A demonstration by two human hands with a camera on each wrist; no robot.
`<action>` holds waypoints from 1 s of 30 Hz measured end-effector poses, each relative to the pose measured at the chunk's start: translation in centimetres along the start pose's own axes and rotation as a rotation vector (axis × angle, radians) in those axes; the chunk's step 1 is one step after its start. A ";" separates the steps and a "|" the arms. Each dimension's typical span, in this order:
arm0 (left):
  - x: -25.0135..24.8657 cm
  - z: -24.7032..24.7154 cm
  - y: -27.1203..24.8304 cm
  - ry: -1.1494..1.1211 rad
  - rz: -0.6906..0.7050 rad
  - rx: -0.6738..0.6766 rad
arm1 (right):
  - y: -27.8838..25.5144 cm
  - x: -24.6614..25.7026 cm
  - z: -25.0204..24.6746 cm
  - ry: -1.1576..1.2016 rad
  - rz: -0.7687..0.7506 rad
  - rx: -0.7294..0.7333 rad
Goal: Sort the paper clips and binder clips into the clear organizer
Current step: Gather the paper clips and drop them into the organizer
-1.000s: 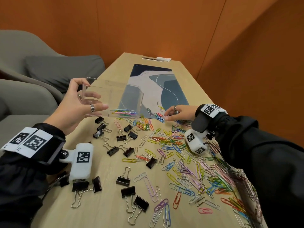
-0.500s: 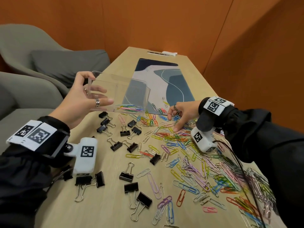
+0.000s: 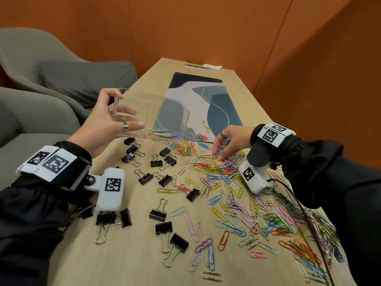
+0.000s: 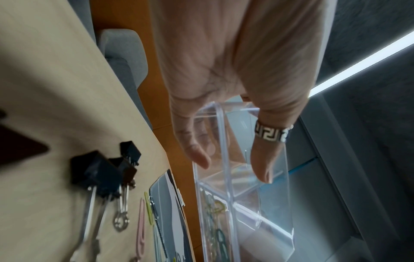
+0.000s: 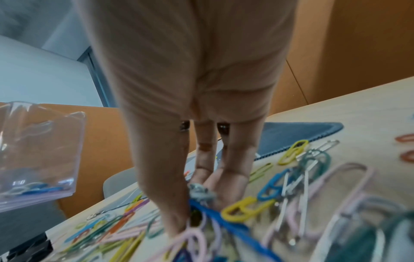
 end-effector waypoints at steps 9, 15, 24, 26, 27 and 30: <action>-0.1 0.2 0.0 -0.029 0.008 0.010 | 0.1 0.5 0.1 -0.028 -0.001 -0.027; -0.2 0.6 -0.1 -0.039 0.010 0.021 | 0.0 0.2 0.1 0.012 0.013 -0.091; 0.1 0.9 -0.1 -0.033 -0.005 0.044 | -1.0 0.5 -3.3 0.090 -0.009 -0.272; 0.1 0.9 -0.1 -0.023 -0.011 0.050 | -1.5 1.9 -4.9 0.163 -0.054 -0.310; 0.1 0.9 -0.1 -0.021 -0.012 0.056 | -1.7 2.9 -5.8 0.204 -0.079 -0.332; 0.3 1.1 -0.1 -0.004 -0.019 0.086 | -2.6 6.5 -8.2 0.299 -0.180 -0.429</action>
Point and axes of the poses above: each hand's wrist, its own y-axis towards the middle knuckle, its own z-axis out of the palm, x = y × z, the point moved 6 cm from there along y, towards the middle knuckle, and after that the axes turned 4 degrees about -x, right-handed, at the moved point
